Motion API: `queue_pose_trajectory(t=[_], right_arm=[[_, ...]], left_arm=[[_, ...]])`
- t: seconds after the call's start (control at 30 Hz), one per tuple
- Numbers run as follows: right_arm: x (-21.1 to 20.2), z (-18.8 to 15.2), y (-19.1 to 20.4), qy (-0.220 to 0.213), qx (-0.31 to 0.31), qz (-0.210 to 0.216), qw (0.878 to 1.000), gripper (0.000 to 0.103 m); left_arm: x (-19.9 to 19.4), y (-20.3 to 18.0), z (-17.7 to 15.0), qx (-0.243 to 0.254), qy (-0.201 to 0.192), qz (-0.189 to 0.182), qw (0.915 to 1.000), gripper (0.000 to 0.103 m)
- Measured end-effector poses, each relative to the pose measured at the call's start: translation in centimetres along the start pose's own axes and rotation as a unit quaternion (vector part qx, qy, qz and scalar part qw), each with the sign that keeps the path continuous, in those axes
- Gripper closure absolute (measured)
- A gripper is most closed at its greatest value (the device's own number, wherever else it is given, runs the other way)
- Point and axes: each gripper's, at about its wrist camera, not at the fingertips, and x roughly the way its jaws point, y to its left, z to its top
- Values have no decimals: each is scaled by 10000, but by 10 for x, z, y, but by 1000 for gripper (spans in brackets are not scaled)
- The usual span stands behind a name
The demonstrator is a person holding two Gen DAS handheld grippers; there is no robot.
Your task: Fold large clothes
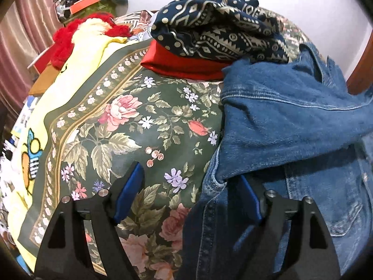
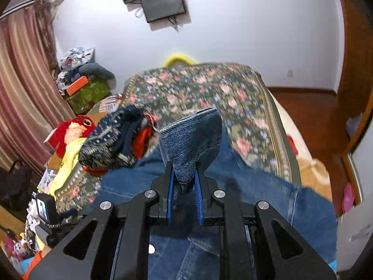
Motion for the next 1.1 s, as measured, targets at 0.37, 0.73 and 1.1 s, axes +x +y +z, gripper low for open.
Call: queue_pose_trajectory(t=[0.37, 0.73, 1.1], right_arm=[[17, -57, -69, 591, 715, -211, 9955, 87], [30, -92, -95, 928, 825, -511, 9909, 80], [16, -98, -112, 1065, 816, -875, 9871, 54]], left_arm=[[1, 0, -14, 253, 328, 162, 9990, 24], [-42, -14, -25, 636, 196, -106, 9977, 24], [-87, -70, -10, 1323, -222, -550, 9894, 24]])
